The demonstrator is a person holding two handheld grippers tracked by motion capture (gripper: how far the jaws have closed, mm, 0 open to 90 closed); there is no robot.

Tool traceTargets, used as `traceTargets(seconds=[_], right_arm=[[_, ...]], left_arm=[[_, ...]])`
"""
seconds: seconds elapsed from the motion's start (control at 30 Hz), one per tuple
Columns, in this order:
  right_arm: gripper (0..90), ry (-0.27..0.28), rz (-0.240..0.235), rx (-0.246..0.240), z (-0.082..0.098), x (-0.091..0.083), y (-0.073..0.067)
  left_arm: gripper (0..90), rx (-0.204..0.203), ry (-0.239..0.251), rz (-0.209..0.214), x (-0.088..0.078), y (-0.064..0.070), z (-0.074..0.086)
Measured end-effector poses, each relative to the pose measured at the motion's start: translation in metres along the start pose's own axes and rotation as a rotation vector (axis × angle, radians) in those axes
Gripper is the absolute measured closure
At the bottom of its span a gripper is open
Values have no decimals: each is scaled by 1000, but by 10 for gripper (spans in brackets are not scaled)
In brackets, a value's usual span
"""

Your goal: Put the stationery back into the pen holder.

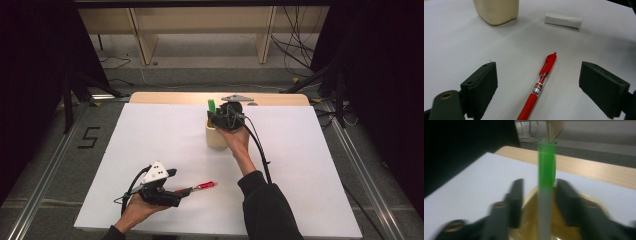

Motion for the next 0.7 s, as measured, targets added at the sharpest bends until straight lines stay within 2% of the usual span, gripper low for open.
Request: traceTargets(seconds=[0.03,0.13,0.3,0.43,0.7], right_arm=[[411,-5,-6,7,-1,-2,0],[325,14,9,-23,-7,-14,-1],[308,39,-14,-45,-15,-34,-2],[293,45,-32,-85,-17,-54,-7],[271,34,-67,-137,-1,-87,-14]], left_arm=[[149,1,-1,-1,0,0,0],[149,-4,1,-2,0,-1,0],[149,-3,-5,-3,0,0,0],[149,0,-8,-6,1,-1,1],[149,-1,-19,-7,1,-4,-1]])
Point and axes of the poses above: each handheld gripper's, and its own axes: x roughly forward along the jaws, z roughly out of its underside, y roughly to its right, the point moved 5 cm from there along x, roughly forward along the jaws, and after that the axes turned 8 degrees about -z, right-handed, at the moved point
